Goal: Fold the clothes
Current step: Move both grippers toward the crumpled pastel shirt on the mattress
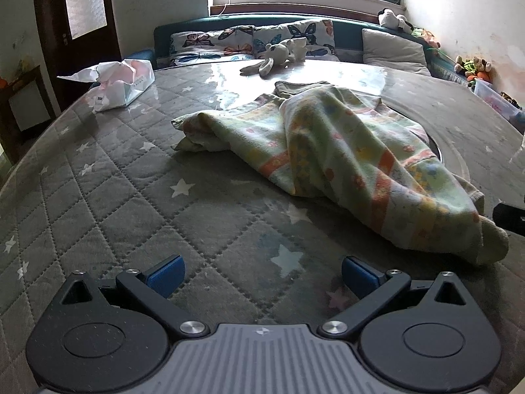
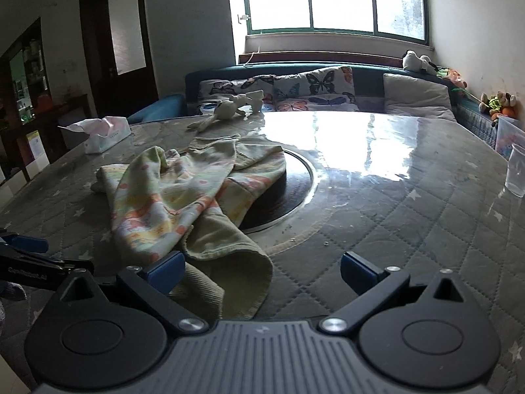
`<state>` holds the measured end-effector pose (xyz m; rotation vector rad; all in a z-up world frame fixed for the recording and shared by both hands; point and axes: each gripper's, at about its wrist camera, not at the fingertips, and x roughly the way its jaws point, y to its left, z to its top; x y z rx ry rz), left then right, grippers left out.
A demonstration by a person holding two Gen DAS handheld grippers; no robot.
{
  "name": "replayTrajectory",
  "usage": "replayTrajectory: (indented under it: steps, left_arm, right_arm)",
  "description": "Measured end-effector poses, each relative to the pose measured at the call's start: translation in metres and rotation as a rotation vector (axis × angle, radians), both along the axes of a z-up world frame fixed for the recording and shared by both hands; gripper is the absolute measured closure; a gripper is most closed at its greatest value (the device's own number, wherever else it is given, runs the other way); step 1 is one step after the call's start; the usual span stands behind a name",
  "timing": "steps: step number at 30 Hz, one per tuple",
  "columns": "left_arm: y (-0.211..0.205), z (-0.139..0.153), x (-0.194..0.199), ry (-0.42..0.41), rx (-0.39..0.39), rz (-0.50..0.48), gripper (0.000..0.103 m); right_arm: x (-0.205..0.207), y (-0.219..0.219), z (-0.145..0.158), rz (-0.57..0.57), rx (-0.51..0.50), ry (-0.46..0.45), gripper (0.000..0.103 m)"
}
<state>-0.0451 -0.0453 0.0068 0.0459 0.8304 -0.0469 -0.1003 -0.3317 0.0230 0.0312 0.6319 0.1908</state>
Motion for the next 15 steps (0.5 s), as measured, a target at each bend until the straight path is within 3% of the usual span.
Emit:
replayTrajectory:
  steps: [15]
  left_arm:
    - [-0.011,0.007,-0.008,-0.009,0.007,-0.024,0.000]
  right_arm:
    - [-0.006,0.006,-0.001,0.027,0.018,0.008,0.006]
